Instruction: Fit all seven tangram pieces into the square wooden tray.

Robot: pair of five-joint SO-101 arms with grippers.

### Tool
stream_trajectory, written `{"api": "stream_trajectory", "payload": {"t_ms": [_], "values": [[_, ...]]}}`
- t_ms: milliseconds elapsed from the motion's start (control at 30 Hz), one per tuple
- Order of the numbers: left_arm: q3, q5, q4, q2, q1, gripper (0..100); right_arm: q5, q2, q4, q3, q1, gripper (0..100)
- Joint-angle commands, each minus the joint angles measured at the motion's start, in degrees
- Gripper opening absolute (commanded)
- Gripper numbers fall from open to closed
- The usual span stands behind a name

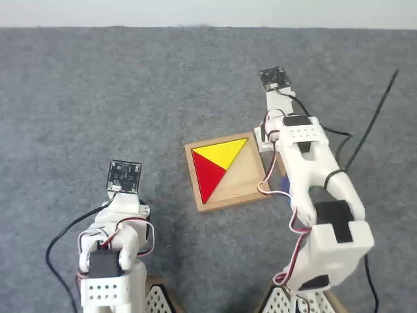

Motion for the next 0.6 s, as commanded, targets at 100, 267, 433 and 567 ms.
{"api": "stream_trajectory", "payload": {"t_ms": [100, 267, 433, 567], "values": [[-0.6, -0.1, 0.2, -1.0, 0.3, 2, 1.9, 4.4, 0.7, -6.5, -0.3, 16.2], [-0.6, -0.1, 0.2, -1.0, 0.3, 2, 1.9, 7.2, 2.6, -9.1, -0.2, 16.2], [-0.6, -0.1, 0.2, -1.0, 0.3, 2, 1.9, 7.5, 2.6, -9.1, 2.4, 16.2], [-0.6, -0.1, 0.2, -1.0, 0.3, 2, 2.0, 7.5, 2.7, -9.1, 4.5, 16.2]]}}
